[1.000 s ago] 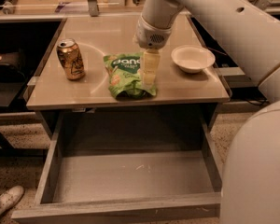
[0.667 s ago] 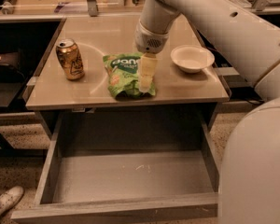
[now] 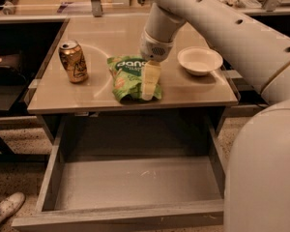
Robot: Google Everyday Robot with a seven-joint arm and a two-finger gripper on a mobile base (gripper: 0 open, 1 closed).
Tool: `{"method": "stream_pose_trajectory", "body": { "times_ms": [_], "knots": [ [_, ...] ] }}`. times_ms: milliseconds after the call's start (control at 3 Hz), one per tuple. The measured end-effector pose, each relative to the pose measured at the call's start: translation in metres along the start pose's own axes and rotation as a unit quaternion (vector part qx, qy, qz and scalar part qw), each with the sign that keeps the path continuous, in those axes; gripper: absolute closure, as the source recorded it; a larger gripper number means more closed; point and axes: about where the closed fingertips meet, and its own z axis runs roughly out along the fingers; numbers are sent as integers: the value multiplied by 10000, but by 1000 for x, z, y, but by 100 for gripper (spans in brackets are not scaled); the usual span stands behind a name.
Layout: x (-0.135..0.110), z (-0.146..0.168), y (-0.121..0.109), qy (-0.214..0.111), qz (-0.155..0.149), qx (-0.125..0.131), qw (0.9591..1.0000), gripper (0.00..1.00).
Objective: Place green rice chip bag into top drawer
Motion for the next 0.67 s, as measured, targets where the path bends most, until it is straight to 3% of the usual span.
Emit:
{"method": "stream_pose_trajectory", "body": {
  "times_ms": [667],
  "knots": [
    [-1, 29, -8, -107, 234, -266, 9993, 0]
  ]
}}
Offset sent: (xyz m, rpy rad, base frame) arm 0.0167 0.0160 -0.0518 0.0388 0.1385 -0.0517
